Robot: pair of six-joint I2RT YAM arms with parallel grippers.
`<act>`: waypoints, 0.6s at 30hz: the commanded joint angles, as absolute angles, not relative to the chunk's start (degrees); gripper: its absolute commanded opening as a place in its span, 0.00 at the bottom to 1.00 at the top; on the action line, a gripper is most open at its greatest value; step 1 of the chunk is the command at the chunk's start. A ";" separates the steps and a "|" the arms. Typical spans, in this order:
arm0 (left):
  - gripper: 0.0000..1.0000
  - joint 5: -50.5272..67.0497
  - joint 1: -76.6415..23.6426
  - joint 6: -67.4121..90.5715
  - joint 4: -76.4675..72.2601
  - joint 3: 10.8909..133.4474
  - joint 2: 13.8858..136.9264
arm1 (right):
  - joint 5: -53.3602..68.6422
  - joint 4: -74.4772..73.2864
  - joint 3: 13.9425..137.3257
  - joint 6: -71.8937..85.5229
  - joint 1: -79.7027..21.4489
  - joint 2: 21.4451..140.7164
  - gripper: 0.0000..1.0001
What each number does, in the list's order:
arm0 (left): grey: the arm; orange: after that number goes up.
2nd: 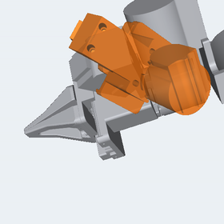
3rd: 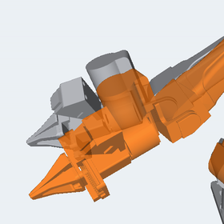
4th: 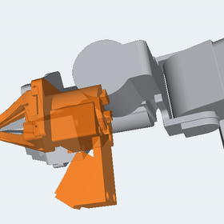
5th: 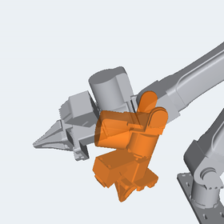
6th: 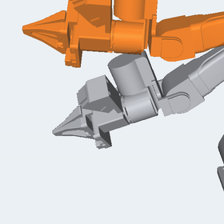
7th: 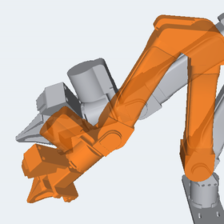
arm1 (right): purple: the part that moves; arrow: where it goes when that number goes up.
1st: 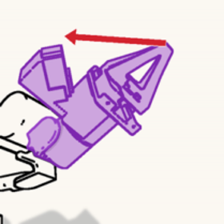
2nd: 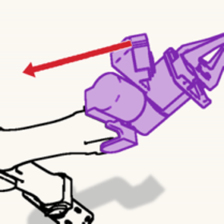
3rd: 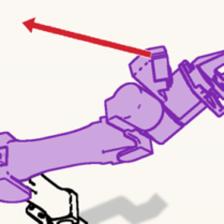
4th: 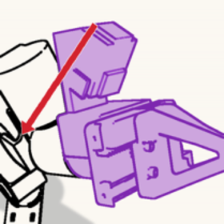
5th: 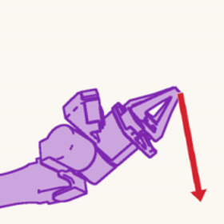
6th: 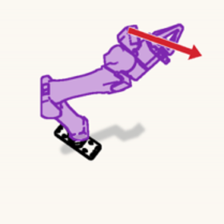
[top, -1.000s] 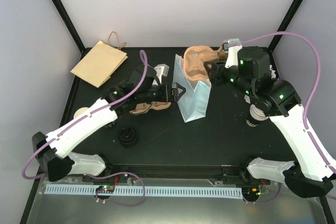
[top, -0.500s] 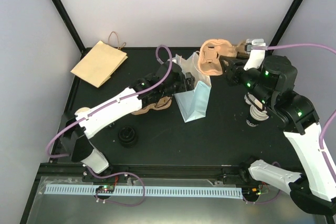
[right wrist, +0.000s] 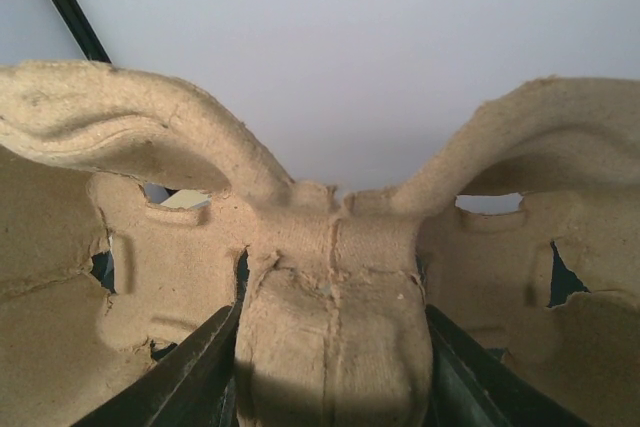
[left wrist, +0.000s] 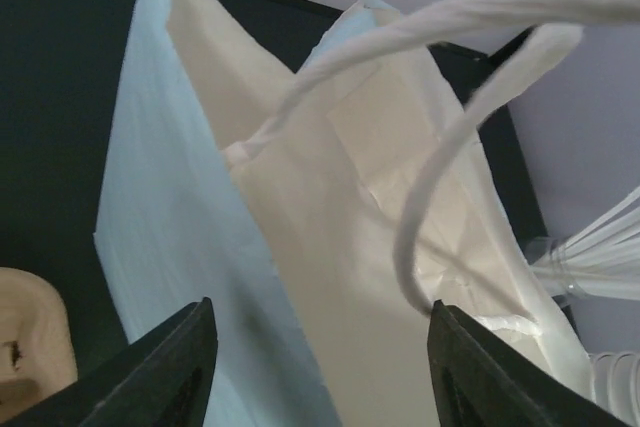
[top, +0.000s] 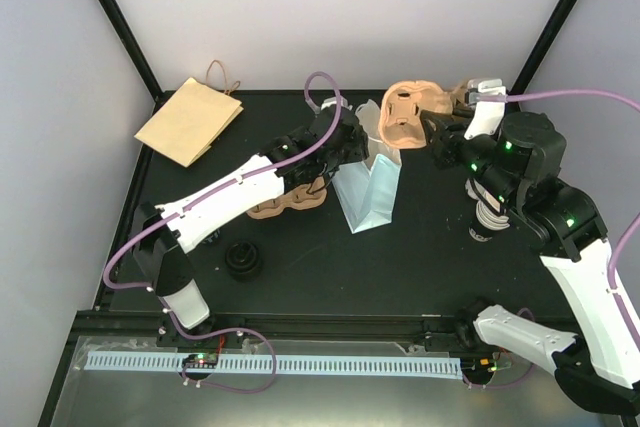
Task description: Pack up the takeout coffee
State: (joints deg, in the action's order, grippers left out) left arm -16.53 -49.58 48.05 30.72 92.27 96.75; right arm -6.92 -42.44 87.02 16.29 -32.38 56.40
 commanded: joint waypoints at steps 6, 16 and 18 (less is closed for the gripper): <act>0.52 -16.82 -47.79 42.29 37.95 93.24 94.19 | -6.00 -42.43 87.35 14.30 -32.08 55.53 0.46; 0.58 -4.38 -41.45 34.55 40.05 90.65 90.00 | -5.08 -43.71 87.10 13.93 -32.08 55.70 0.46; 0.58 -2.64 -40.42 32.35 40.12 90.54 89.82 | -4.75 -44.04 87.18 13.87 -32.09 55.86 0.46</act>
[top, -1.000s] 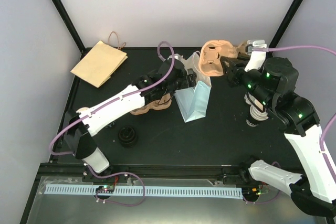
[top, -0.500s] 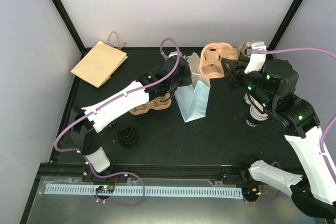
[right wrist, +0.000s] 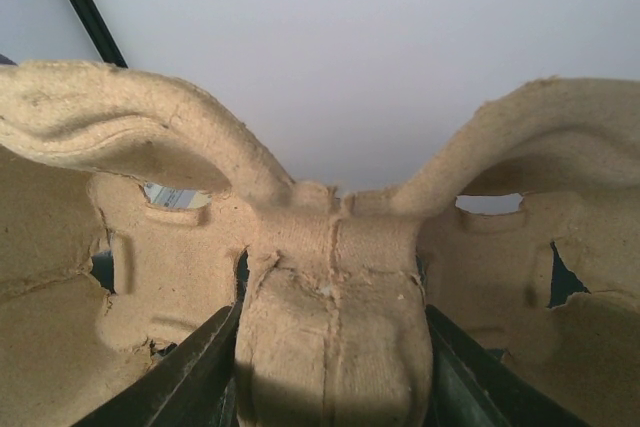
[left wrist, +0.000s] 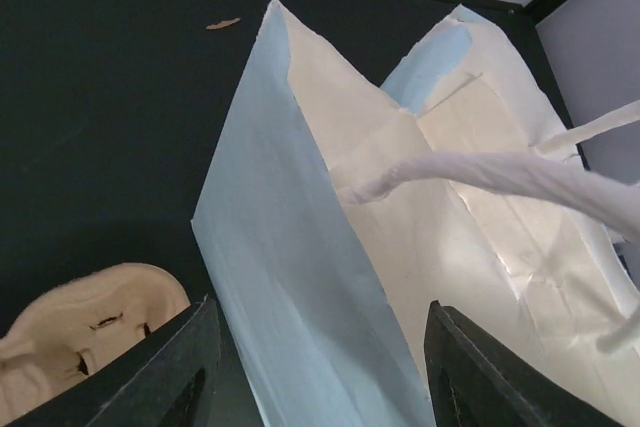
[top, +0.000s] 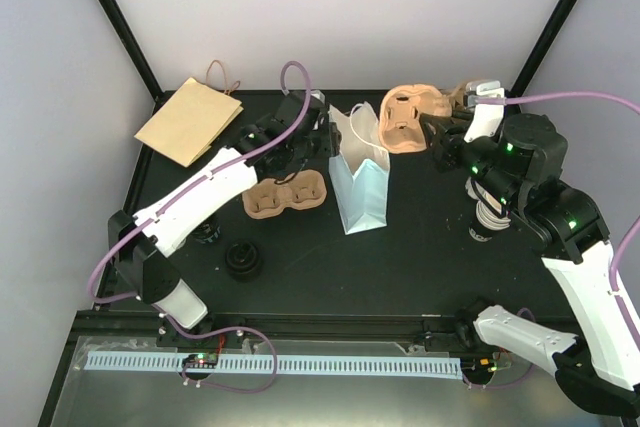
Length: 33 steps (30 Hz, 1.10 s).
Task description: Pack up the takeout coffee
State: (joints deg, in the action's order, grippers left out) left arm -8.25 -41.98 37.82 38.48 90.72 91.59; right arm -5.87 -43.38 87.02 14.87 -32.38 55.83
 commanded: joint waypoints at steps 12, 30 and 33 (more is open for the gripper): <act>0.58 -4.83 -36.89 19.77 48.96 96.87 91.62 | -3.78 -47.72 88.46 12.11 -32.08 56.66 0.46; 0.66 9.51 -36.20 13.90 55.18 106.33 96.42 | -4.32 -47.20 87.19 12.99 -32.04 56.12 0.46; 0.67 11.41 -37.04 15.49 55.52 106.00 96.58 | -4.13 -47.07 87.03 13.07 -32.08 56.16 0.46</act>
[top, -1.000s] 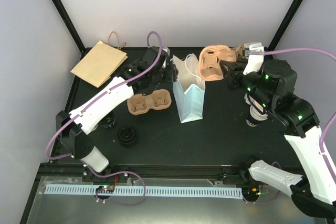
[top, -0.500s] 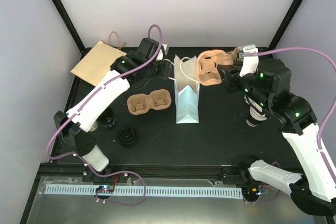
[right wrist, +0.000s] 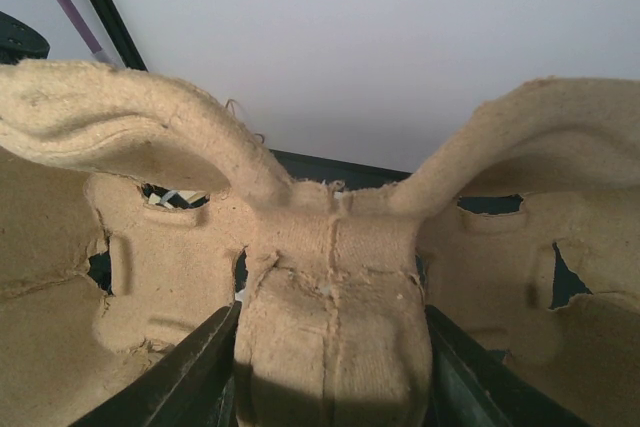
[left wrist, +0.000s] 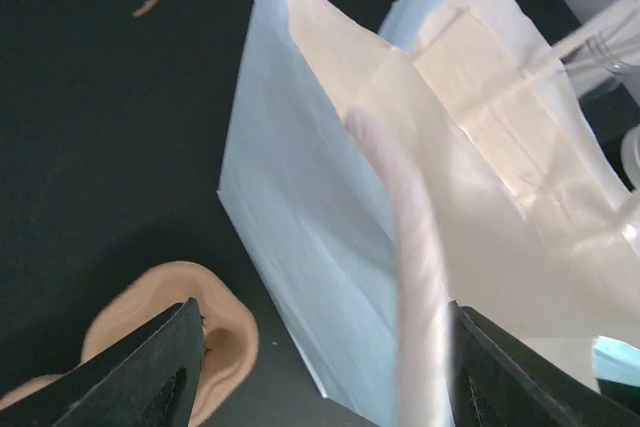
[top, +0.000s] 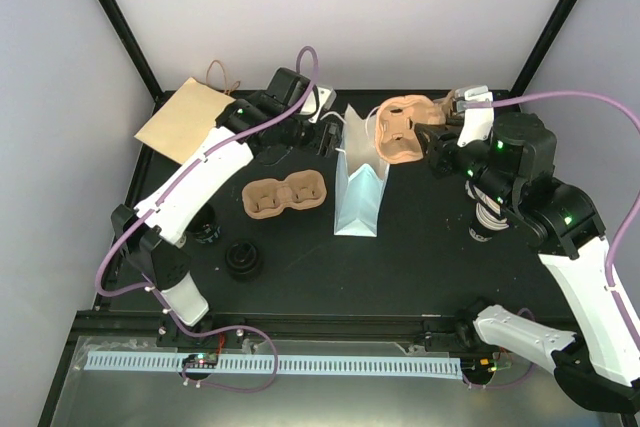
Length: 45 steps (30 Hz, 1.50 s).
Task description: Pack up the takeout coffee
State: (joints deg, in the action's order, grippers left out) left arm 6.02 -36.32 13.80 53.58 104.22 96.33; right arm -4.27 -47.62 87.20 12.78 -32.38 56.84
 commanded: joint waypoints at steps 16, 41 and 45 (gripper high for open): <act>0.64 5.93 -41.66 22.96 58.96 107.27 99.53 | -3.52 -46.51 85.81 13.41 -32.08 55.81 0.47; 0.01 0.33 -44.41 9.26 66.98 109.63 94.79 | 1.79 -48.46 85.35 10.19 -32.08 52.81 0.47; 0.01 1.57 -44.94 6.50 63.51 105.01 90.10 | 5.65 -49.30 84.10 11.09 -32.08 51.27 0.46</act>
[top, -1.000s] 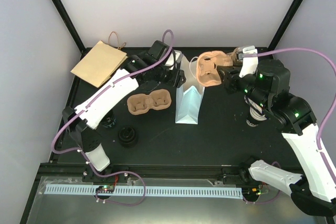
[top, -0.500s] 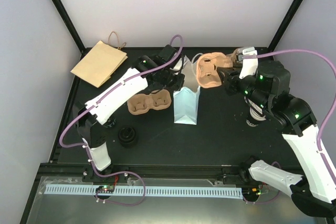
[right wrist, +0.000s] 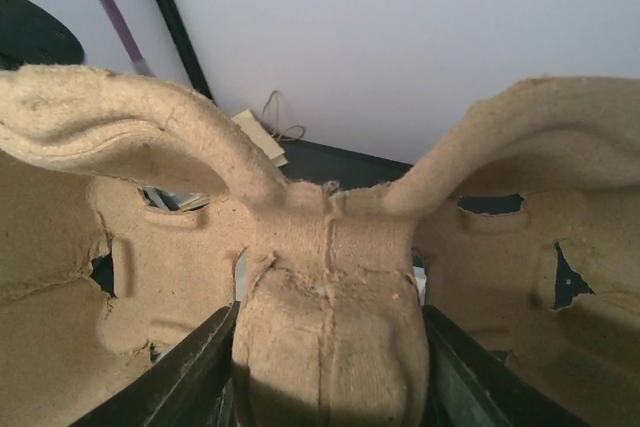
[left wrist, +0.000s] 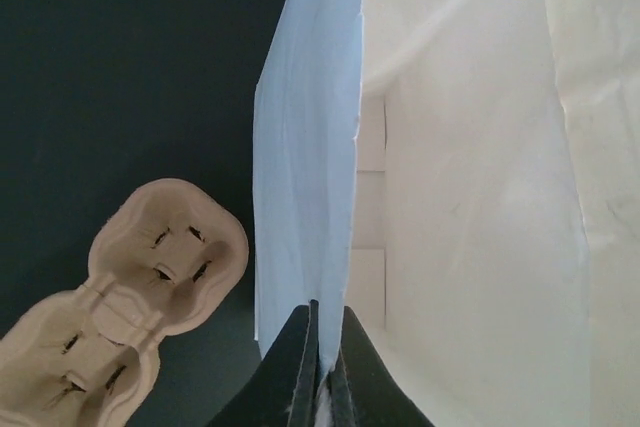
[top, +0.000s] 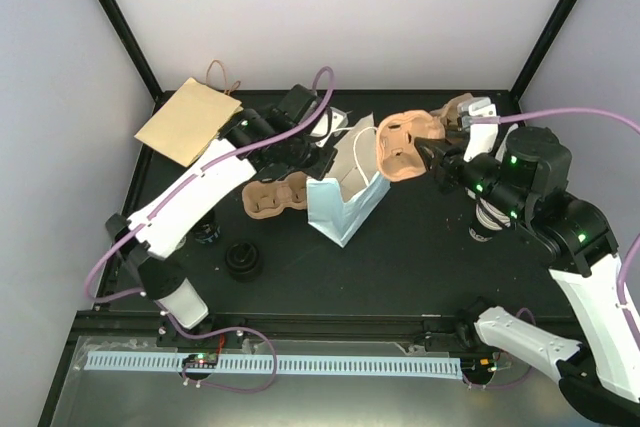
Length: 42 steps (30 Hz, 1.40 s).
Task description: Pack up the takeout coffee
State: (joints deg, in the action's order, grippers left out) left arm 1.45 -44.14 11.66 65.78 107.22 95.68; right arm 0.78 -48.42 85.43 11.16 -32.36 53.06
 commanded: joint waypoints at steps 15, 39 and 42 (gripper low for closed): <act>0.01 0.60 -48.56 1.76 56.69 91.30 79.13 | 43.65 -29.31 74.00 30.45 -32.08 48.97 0.46; 0.02 7.99 -48.56 4.41 47.86 86.70 74.22 | 47.43 0.57 57.12 52.09 -32.18 46.60 0.42; 0.01 7.67 -48.52 4.65 47.44 86.90 74.17 | 47.83 0.50 55.38 53.55 -32.17 45.55 0.42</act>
State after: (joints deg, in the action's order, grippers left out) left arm 6.48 -48.47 3.64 51.53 86.46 75.42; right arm 45.91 -3.36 56.64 50.06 -32.36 47.70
